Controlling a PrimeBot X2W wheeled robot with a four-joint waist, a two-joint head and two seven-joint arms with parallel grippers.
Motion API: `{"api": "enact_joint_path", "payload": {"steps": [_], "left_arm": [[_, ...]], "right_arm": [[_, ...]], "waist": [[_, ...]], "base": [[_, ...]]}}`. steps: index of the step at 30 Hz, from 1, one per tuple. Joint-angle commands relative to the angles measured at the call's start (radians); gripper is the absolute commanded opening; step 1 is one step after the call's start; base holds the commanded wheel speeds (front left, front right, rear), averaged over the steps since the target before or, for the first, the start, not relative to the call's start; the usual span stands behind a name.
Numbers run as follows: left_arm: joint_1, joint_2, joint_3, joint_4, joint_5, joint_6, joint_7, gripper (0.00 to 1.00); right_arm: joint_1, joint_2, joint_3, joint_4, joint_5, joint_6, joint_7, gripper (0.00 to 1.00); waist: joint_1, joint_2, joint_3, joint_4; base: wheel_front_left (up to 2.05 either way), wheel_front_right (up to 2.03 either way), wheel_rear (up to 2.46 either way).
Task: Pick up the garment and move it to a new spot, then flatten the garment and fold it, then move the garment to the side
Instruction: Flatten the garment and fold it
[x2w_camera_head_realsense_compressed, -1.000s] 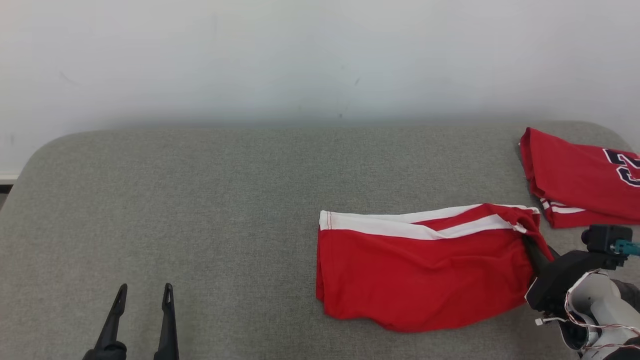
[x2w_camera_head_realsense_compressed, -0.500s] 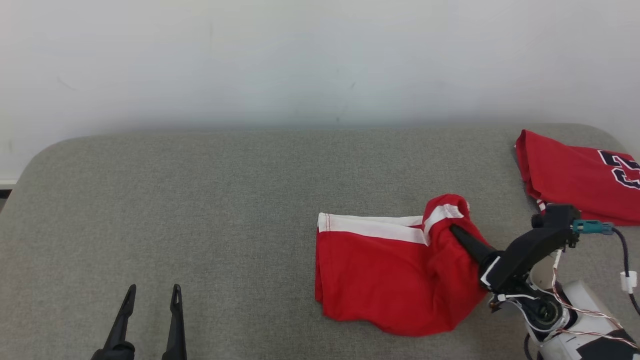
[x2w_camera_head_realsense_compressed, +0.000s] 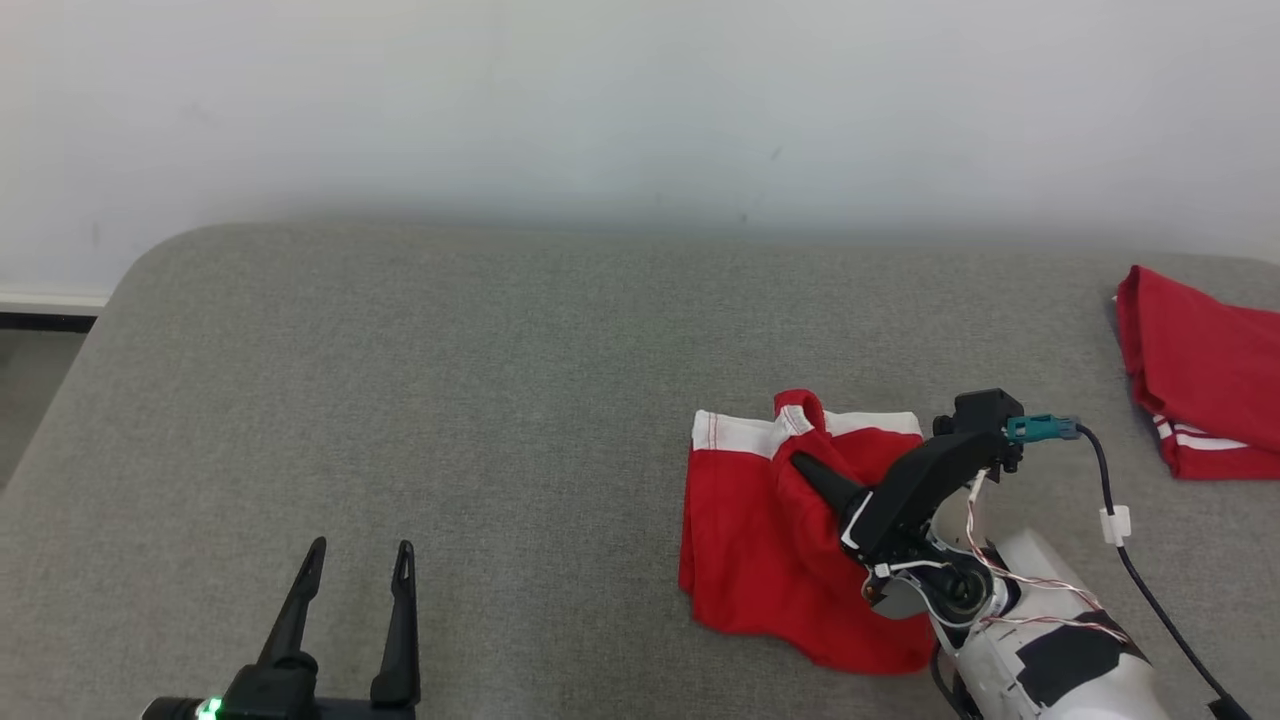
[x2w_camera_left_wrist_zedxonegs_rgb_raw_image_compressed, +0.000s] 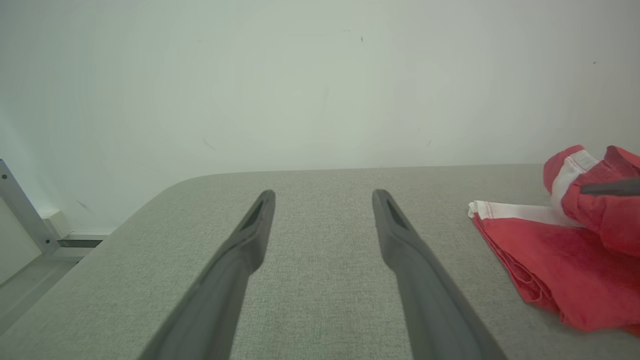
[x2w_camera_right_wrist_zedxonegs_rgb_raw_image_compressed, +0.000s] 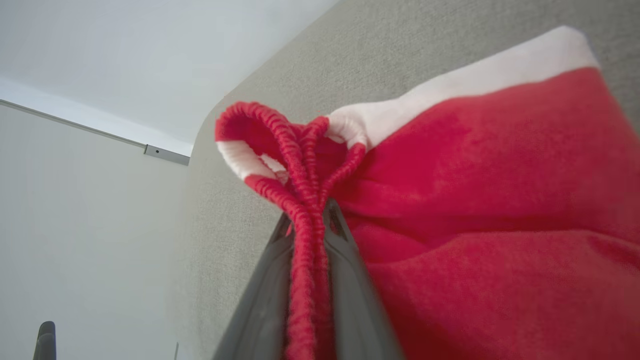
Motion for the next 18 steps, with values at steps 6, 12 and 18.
{"api": "enact_joint_path", "payload": {"steps": [6,12,18], "left_arm": [[-0.037,-0.008,-0.029,0.016,-0.007,-0.001,-0.003,1.0],[-0.049,-0.012,-0.038,0.029,-0.016,0.004,-0.003,1.0],[-0.05,-0.011,-0.018,0.042,-0.017,-0.002,-0.003,1.0]], "right_arm": [[-0.069,0.047,-0.017,0.129,-0.084,-0.003,-0.039,0.0],[-0.11,0.074,-0.001,0.239,-0.174,-0.002,-0.106,0.44],[-0.094,0.06,0.05,0.198,-0.201,-0.003,-0.157,1.0]], "waist": [[0.0,-0.0001,0.038,0.058],[0.0,-0.0001,0.045,0.071],[0.0,-0.0001,0.028,0.055]], "base": [[0.0,0.0,0.0],[0.0,0.0,0.0],[0.0,0.0,0.0]]}}
